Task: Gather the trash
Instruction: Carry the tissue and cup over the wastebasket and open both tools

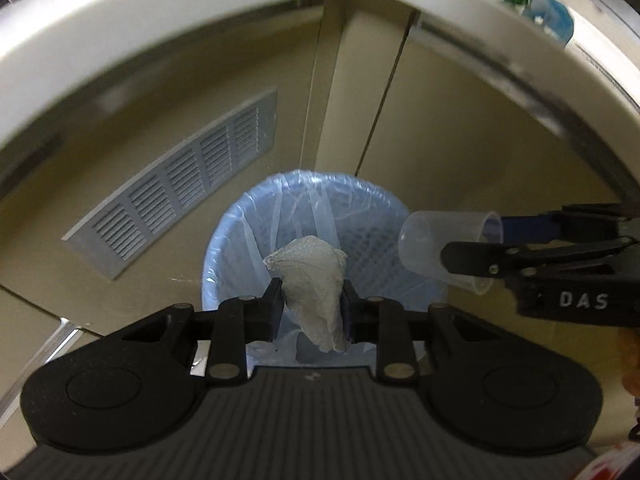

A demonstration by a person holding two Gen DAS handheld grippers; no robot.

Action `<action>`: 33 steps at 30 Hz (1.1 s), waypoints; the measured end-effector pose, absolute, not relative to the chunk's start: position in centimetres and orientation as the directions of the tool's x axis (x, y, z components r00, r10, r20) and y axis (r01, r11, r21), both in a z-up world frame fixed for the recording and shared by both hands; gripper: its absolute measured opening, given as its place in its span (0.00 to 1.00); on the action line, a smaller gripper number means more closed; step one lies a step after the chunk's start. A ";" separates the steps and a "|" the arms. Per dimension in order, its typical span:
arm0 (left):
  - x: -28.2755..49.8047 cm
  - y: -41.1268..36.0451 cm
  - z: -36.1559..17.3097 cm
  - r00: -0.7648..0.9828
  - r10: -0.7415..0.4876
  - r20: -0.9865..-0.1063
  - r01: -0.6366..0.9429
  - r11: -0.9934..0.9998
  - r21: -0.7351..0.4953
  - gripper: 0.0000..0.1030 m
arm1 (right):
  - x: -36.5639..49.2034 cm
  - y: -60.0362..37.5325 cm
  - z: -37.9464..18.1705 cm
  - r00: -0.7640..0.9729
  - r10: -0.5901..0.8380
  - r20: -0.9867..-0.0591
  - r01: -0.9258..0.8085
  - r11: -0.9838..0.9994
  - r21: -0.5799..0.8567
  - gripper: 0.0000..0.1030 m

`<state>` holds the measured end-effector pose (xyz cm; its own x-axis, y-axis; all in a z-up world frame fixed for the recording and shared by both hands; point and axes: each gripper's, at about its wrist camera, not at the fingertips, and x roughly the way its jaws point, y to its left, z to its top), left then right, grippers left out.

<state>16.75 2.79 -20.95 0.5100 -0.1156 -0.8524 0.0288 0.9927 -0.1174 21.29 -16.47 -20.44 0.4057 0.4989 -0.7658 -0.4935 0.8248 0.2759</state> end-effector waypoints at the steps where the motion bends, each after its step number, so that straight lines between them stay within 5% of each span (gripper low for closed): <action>1: 17.0 2.9 -21.6 0.505 -0.120 -0.855 0.032 0.992 -0.120 0.25 | 21.4 -16.3 -21.1 0.404 0.494 -0.770 -0.491 0.827 0.274 0.51; 16: 19.9 3.5 -30.8 0.419 -0.118 -0.900 0.061 0.993 -0.102 0.31 | 24.0 -14.5 -27.1 0.387 0.448 -0.806 -0.430 0.861 0.271 0.51; 21: 19.8 3.6 -31.0 0.428 -0.135 -0.893 0.052 0.991 -0.125 0.54 | 24.1 -14.7 -27.3 0.387 0.438 -0.811 -0.414 0.869 0.271 0.51; 33: 18.1 3.6 -29.4 0.462 -0.142 -0.875 0.090 0.989 -0.113 0.54 | 24.2 -14.5 -27.5 0.380 0.441 -0.813 -0.415 0.867 0.276 0.51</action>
